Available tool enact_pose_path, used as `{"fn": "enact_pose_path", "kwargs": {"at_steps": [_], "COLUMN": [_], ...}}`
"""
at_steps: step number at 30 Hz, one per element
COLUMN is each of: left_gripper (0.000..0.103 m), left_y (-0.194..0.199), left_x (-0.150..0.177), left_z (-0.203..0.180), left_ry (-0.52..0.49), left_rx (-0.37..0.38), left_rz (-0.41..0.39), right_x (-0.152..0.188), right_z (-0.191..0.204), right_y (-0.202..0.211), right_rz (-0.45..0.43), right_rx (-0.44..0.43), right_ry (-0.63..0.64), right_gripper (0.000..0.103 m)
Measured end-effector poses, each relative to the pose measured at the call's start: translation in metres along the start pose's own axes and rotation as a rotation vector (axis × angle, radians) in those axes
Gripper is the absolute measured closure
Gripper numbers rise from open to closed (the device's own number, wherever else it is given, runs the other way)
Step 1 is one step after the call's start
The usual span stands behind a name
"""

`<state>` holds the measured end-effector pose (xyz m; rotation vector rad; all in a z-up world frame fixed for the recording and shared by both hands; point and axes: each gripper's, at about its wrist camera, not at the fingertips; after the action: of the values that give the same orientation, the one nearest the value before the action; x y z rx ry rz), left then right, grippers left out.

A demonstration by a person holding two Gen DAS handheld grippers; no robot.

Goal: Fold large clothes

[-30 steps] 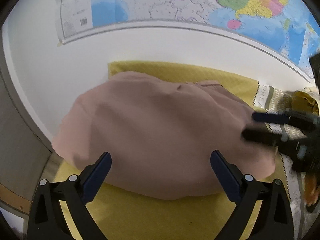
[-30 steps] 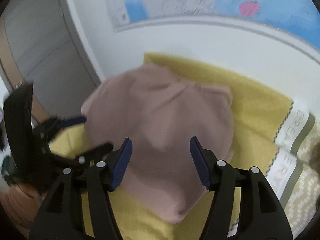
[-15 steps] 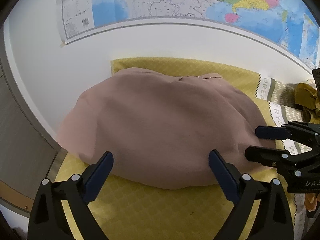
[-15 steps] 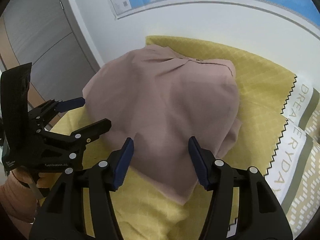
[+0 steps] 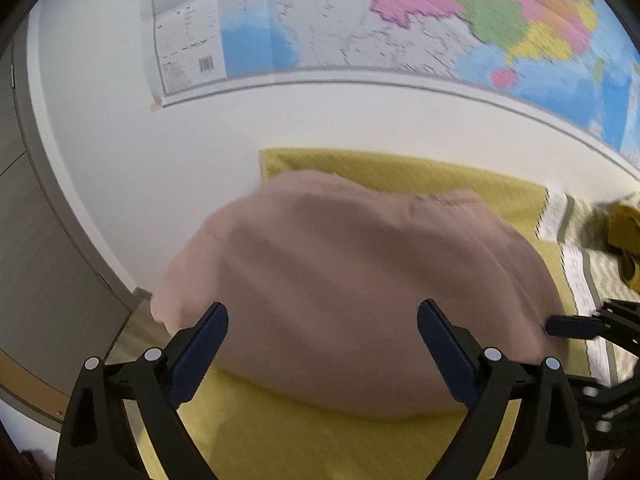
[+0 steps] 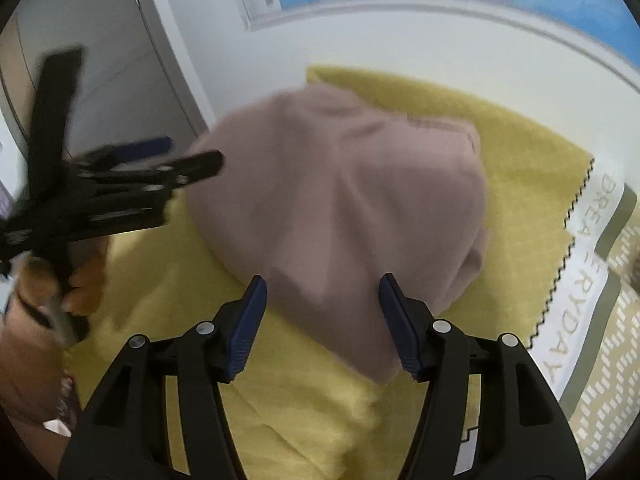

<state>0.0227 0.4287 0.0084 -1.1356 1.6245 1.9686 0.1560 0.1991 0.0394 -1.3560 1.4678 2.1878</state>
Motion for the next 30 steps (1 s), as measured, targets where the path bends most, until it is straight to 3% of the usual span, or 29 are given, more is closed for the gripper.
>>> {"fn": "enact_pose_path", "kwargs": {"at_steps": [5, 9, 12, 16, 18, 22, 30], "left_gripper": [0.016, 0.024, 0.024, 0.023, 0.016, 0.015, 0.011], "left_y": [-0.023, -0.054, -0.068, -0.061, -0.050, -0.031, -0.022], "left_x": [-0.024, -0.026, -0.016, -0.010, -0.008, 0.002, 0.015], "left_z": [0.015, 0.026, 0.025, 0.025, 0.026, 0.019, 0.016], "left_ry": [0.052, 0.082, 0.062, 0.042, 0.054, 0.035, 0.021], "left_rx": [-0.005, -0.025, -0.032, -0.033, -0.003, 0.010, 0.002], "left_rz": [0.016, 0.087, 0.125, 0.116, 0.099, 0.062, 0.065], "right_x": [-0.021, -0.024, -0.015, -0.014, -0.016, -0.021, -0.033], "right_z": [-0.002, 0.000, 0.001, 0.000, -0.001, -0.006, -0.006], "right_y": [-0.002, -0.031, -0.044, -0.035, -0.026, -0.002, -0.022], "right_rz": [-0.038, 0.015, 0.047, 0.053, 0.040, -0.037, -0.021], "right_rx": [0.018, 0.022, 0.033, 0.026, 0.014, -0.006, 0.019], "right_ry": [-0.017, -0.024, -0.008, -0.004, -0.011, -0.042, -0.060], "right_gripper": [0.045, 0.046, 0.046, 0.046, 0.045, 0.042, 0.041]}}
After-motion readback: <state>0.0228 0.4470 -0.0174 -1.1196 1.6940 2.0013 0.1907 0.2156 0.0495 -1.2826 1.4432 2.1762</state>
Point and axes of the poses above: each gripper's, at about its wrist camera, not at the fingertips, and y roughly against the way its jaws point, z to its left, x to its underside, and after that the axes turned 5 degrees about x, right-handed
